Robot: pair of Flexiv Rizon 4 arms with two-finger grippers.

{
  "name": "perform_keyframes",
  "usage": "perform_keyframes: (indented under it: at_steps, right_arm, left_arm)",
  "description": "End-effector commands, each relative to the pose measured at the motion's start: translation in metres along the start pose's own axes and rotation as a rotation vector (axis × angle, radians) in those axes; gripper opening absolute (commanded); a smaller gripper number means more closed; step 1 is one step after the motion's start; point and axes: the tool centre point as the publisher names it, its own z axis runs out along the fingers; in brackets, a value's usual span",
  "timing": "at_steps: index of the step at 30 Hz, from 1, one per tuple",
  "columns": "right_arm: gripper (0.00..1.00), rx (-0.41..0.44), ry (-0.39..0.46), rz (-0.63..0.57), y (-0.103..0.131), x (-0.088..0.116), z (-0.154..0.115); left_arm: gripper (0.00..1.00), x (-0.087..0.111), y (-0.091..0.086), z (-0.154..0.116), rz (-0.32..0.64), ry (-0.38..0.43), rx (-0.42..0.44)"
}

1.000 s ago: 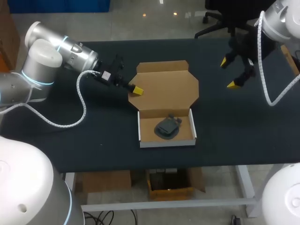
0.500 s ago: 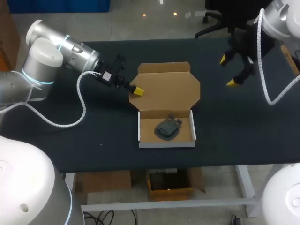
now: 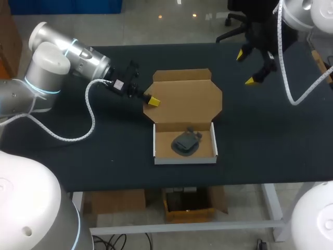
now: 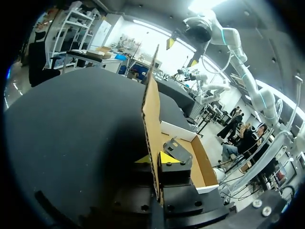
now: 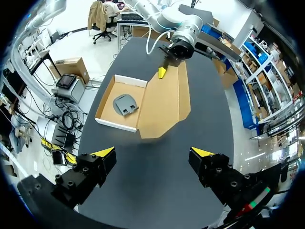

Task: Assemble the packaging by folding the flat box into shape, placing the metal phone stand inside, and closing the box properly

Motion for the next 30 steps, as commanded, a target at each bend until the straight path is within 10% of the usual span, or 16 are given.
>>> perform_keyframes:
  at_steps: [1, 30]
  right_arm:
    - [1.00, 0.015, 0.031, -0.001, 0.008, -0.009, -0.003]
    - [1.00, 0.024, 0.059, -0.021, 0.025, -0.022, -0.005]
  left_arm:
    - [0.00, 0.006, 0.004, 0.005, 0.039, -0.040, -0.013]
    - [0.00, 0.044, -0.004, 0.007, 0.314, -0.266, -0.062]
